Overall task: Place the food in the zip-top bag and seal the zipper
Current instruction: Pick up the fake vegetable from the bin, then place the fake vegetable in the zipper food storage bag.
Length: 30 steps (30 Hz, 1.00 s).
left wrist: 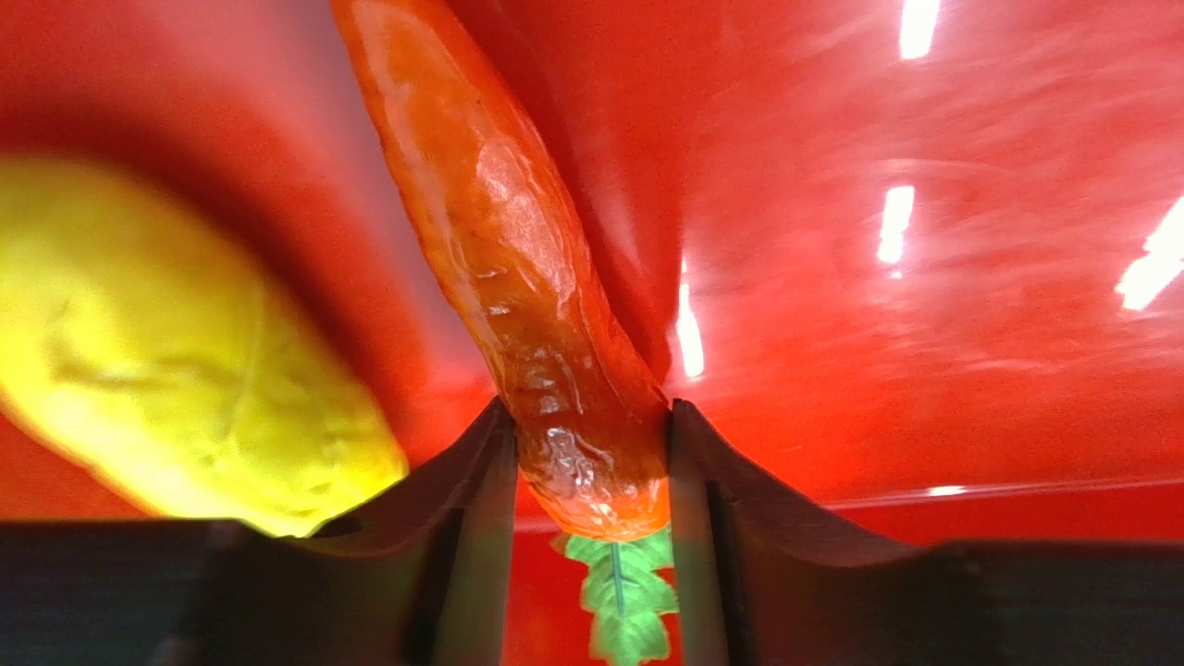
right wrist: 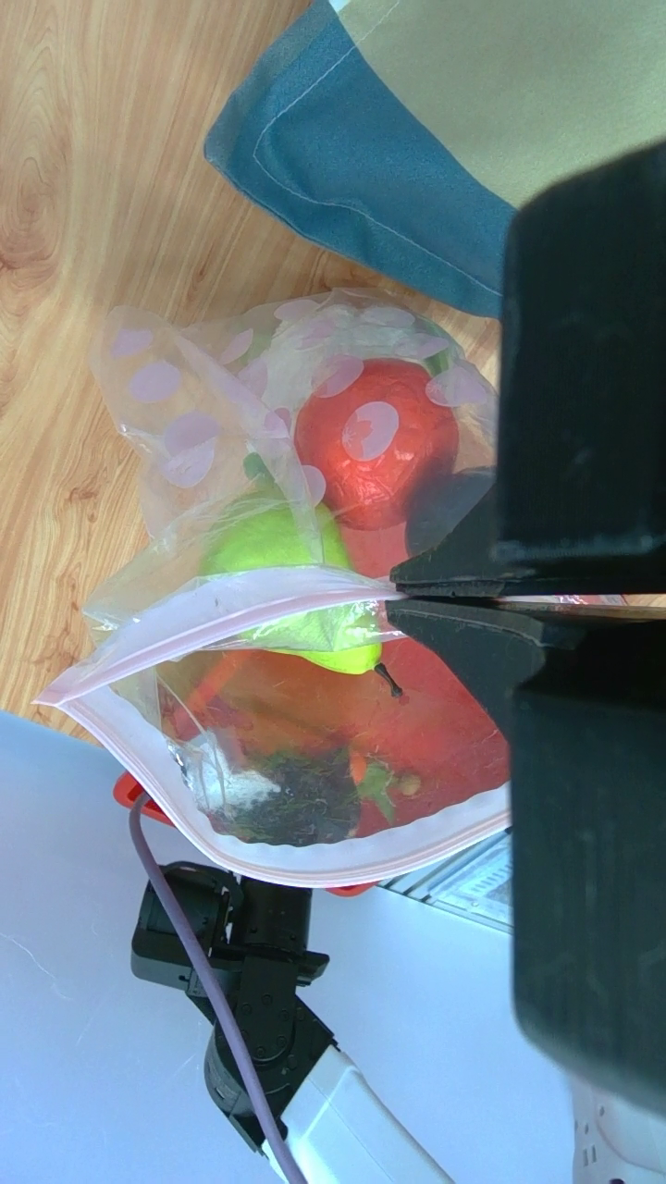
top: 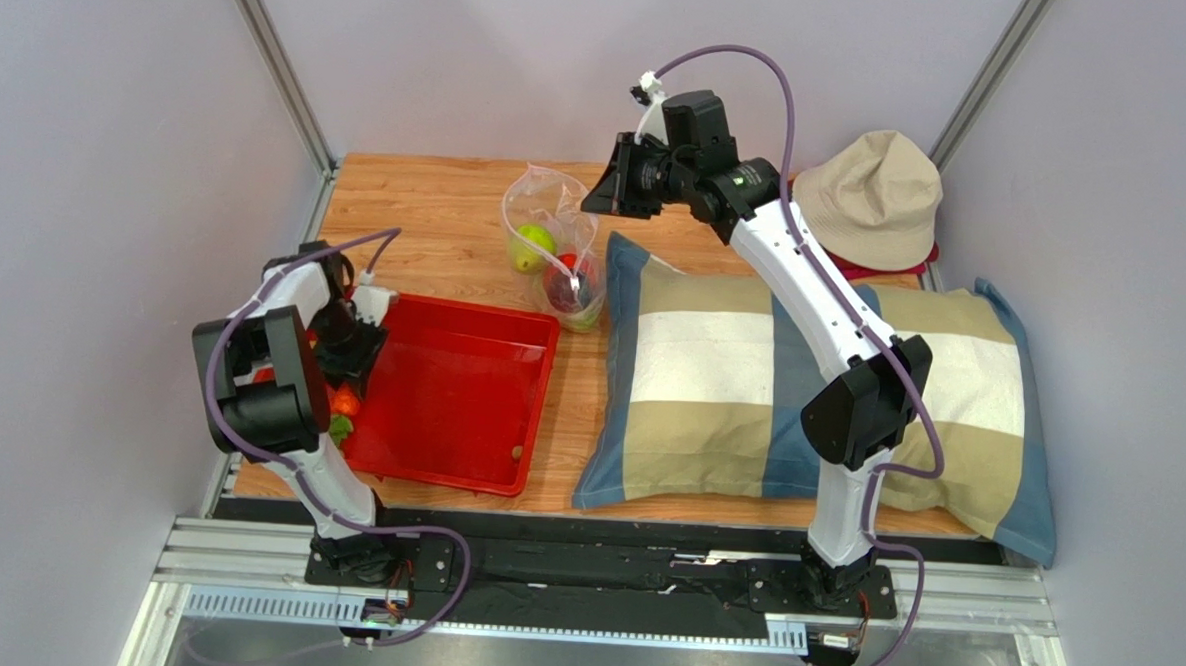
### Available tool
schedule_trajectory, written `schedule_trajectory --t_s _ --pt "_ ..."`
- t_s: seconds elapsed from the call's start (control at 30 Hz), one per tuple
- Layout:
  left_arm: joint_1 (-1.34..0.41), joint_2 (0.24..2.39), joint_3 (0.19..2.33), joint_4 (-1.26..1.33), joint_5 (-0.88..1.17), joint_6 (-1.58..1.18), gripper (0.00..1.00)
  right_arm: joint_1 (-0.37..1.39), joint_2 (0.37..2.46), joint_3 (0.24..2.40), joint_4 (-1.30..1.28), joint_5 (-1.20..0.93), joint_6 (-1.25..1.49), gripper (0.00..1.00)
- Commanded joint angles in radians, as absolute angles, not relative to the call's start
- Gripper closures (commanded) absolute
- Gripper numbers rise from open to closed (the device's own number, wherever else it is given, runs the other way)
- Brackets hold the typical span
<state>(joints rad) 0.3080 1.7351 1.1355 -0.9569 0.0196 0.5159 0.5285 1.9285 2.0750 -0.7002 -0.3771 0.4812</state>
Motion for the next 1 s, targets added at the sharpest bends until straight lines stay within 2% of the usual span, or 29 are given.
schedule_trajectory --t_s 0.0,0.03,0.17,0.33,0.47,0.6,0.77,0.97 --pt "0.249 1.668 1.198 -0.994 0.106 0.454 0.75 0.525 1.934 2.108 -0.69 -0.384 0.468 1.0" --pt "0.244 1.625 1.259 -1.011 0.15 0.442 0.82 0.526 1.931 2.109 -0.692 -0.383 0.465 1.0" --pt "0.204 1.499 1.48 -1.091 0.336 0.373 0.93 0.525 1.93 2.111 -0.687 -0.391 0.462 1.0" --pt "0.097 1.404 1.765 -0.99 0.534 0.252 1.0 0.525 1.948 2.143 -0.695 -0.394 0.463 1.0" --pt "-0.039 1.417 1.896 -0.864 0.538 0.154 1.0 0.525 1.947 2.146 -0.689 -0.402 0.459 1.0" --pt "-0.161 1.417 1.884 -0.63 0.603 0.068 1.0 0.525 1.942 2.145 -0.689 -0.4 0.437 1.0" --pt "-0.287 1.384 1.729 -0.341 0.577 0.077 1.0 0.525 1.937 2.143 -0.689 -0.408 0.436 1.0" --pt "-0.362 1.463 1.707 -0.301 0.515 0.082 1.0 0.525 1.945 2.158 -0.69 -0.411 0.445 1.0"
